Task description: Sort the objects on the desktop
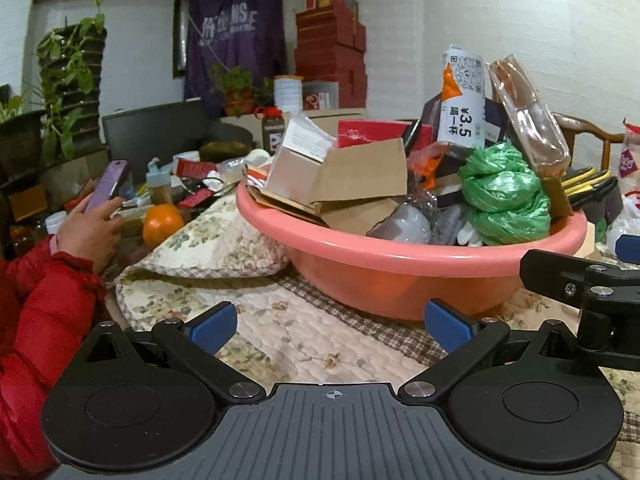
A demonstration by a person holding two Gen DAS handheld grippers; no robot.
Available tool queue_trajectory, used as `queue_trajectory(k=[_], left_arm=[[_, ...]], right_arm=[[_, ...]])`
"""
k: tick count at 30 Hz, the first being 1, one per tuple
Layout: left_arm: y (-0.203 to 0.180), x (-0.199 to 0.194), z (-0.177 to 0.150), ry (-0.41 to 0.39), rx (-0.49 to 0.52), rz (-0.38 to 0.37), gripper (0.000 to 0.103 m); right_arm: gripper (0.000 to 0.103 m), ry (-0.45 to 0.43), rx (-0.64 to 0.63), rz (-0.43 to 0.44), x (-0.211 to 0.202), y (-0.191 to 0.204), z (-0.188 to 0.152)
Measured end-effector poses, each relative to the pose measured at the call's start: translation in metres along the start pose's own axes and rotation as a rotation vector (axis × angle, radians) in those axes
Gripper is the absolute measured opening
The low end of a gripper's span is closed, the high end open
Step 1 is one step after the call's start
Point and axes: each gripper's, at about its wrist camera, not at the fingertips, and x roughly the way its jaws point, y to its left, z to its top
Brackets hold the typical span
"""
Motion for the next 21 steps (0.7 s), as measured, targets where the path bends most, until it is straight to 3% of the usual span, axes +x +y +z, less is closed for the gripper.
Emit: queue_trajectory(k=[21], left_arm=[[-0.006,0.011,0.002,0.050,-0.017,-0.020,0.103]], right_arm=[[0.102,0.028,0.018,-0.055,0.006,-0.017,-0.005]])
